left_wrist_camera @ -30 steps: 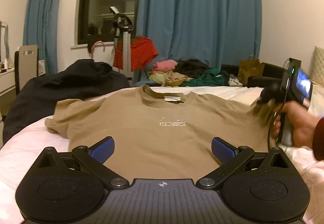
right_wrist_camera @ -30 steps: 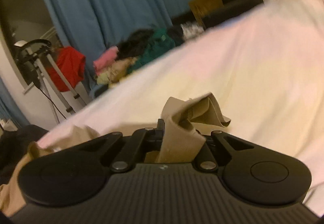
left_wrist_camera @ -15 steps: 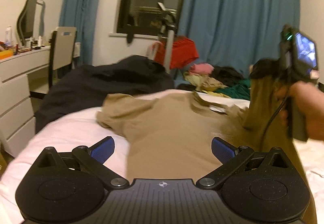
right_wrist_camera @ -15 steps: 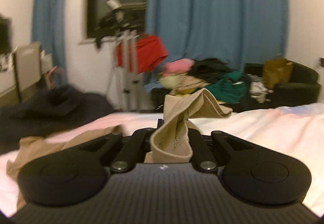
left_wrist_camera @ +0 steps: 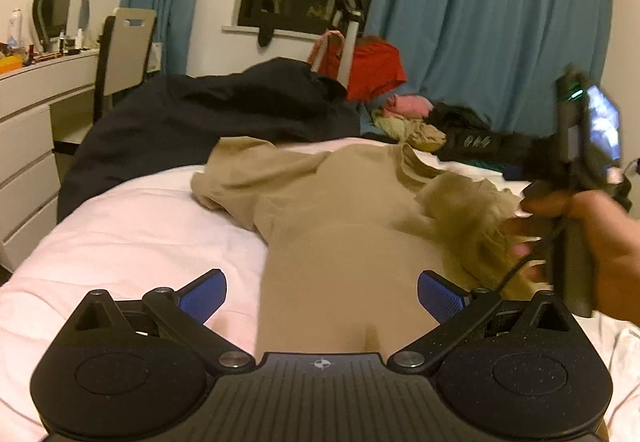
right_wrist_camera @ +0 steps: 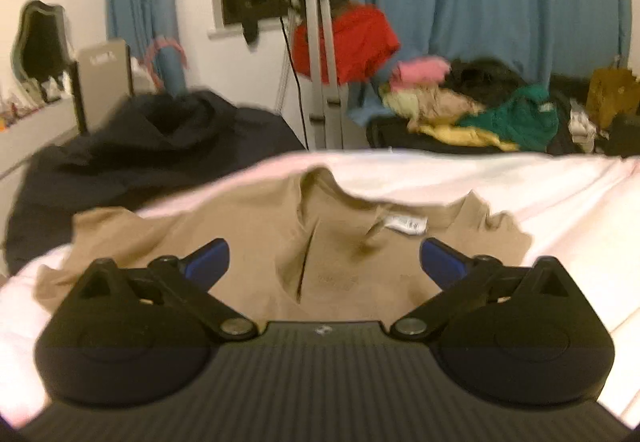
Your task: Fold clothes
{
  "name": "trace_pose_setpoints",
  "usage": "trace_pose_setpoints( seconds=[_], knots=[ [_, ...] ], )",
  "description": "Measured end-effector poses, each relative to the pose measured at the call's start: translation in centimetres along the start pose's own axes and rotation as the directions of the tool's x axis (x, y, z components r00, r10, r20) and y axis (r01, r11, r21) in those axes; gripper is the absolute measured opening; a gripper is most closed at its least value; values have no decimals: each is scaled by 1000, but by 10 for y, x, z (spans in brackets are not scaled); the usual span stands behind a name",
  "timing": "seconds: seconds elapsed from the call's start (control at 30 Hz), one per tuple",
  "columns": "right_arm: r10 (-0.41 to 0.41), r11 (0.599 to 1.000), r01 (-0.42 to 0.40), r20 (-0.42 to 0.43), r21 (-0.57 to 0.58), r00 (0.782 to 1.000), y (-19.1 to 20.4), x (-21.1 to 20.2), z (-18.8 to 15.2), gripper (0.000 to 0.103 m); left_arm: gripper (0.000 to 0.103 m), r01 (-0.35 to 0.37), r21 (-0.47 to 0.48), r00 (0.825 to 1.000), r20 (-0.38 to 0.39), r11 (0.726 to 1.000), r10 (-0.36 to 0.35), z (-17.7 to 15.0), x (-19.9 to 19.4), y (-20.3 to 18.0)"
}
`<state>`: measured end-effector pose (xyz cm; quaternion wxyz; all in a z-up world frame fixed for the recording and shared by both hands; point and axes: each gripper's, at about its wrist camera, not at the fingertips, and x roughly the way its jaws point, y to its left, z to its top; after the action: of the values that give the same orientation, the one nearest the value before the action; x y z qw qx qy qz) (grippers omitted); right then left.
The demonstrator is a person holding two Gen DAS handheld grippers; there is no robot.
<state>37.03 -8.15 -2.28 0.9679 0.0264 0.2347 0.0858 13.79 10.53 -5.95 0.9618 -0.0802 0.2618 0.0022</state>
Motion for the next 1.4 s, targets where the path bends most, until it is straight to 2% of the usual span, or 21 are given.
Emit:
trace_pose_setpoints(
  seconds=[0.13,0.3,0.37,0.5,0.6,0.73,0.8,0.87,0.93,1.03,1.07,1.1,1.2,1.27,1.33,1.4],
  knots=[
    [24,999,-26,43,37,999,2,-63,0,103,103,24,-4,1000,17,1000,-24,-1,-11,-5],
    [70,993,-76,74,86,995,-1,-175,-22,103,103,51,-18,999,16,999,-51,-6,-31,-16],
    [35,992,-45,87,119,996,-7,-223,-39,103,103,100,-34,995,-11,994,-100,-10,-37,-22],
    [18,979,-45,136,200,991,-28,-301,-84,103,98,188,-37,978,-88,981,-191,-22,-45,-44],
    [-39,978,6,151,209,988,-43,-335,-109,103,94,255,-15,954,-157,967,-254,-33,-53,-67],
    [-106,961,62,152,270,983,-70,-353,-127,103,89,349,-41,905,-246,936,-349,-51,-63,-95],
    [-97,944,40,160,326,982,-85,-354,-130,103,86,392,-95,862,-310,915,-401,-65,-64,-106],
    [-81,926,15,161,377,984,-99,-352,-134,103,73,413,-134,823,-369,901,-432,-80,-64,-114],
    [-72,907,2,151,421,986,-109,-348,-138,103,67,432,-166,781,-424,887,-459,-95,-63,-122],
    [-51,887,-17,135,462,990,-120,-342,-145,103,66,453,-187,732,-479,872,-483,-110,-61,-131],
    [-42,880,-25,131,475,991,-123,-341,-146,103,68,456,-192,716,-500,869,-487,-115,-59,-134],
    [-34,873,-32,127,487,991,-126,-339,-148,103,69,452,-195,703,-523,870,-483,-120,-56,-136],
    [-14,846,-49,115,531,993,-133,-334,-154,103,66,422,-242,679,-554,874,-482,-133,-50,-132],
    [-1,830,-59,107,554,994,-136,-330,-157,103,66,426,-306,655,-545,852,-523,-138,-50,-126],
    [16,819,-70,99,570,995,-137,-326,-160,103,66,433,-361,623,-543,826,-564,-139,-48,-126],
    [38,817,-83,90,571,995,-136,-322,-161,103,66,438,-371,601,-556,819,-574,-141,-45,-128]
  ],
)
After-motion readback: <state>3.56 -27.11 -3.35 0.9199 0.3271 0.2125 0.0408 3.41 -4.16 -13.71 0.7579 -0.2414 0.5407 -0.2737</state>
